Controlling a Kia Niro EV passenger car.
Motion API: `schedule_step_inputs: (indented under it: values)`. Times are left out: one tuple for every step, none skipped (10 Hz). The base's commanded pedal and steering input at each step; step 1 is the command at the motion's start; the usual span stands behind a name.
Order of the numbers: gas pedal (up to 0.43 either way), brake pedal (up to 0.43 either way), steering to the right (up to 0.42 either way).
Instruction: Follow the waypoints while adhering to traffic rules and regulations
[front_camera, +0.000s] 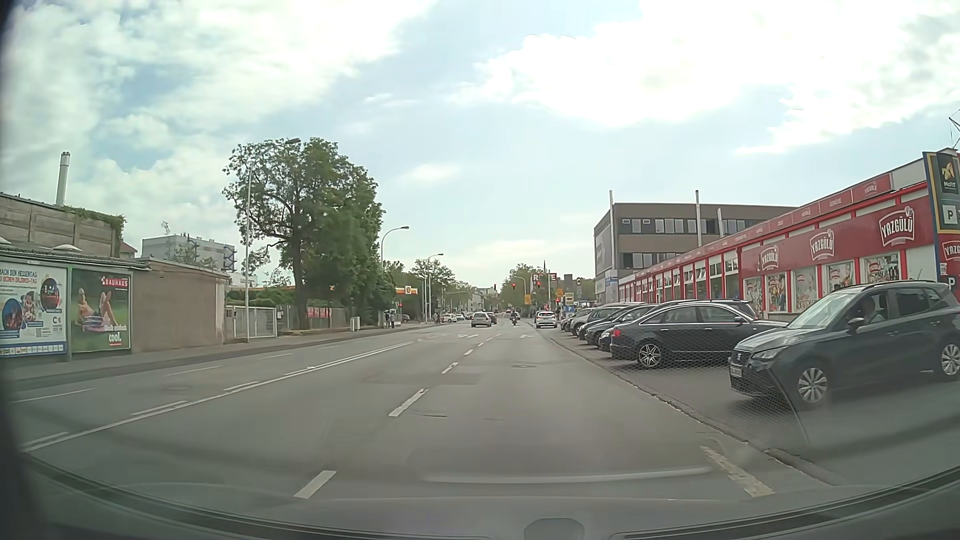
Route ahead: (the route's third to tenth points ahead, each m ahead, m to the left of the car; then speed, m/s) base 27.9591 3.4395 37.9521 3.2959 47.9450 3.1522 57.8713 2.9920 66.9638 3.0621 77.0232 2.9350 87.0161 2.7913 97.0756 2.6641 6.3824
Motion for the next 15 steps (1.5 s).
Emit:
schedule_step_inputs:
  values:
    - [0.331,0.018,0.007]
    - [0.311,0.018,0.008]
    - [0.260,0.024,0.009]
    - [0.260,0.018,0.009]
    - [0.260,0.018,0.009]
    - [0.260,0.018,0.010]
    - [0.260,0.018,0.011]
    - [0.240,0.018,0.011]
    - [0.228,0.024,0.010]
    - [0.220,0.024,0.008]
    - [0.209,0.024,0.008]
    - [0.197,0.018,0.006]
    - [0.189,0.024,0.003]
    - [0.189,0.018,0.002]
    - [0.169,0.024,0.000]
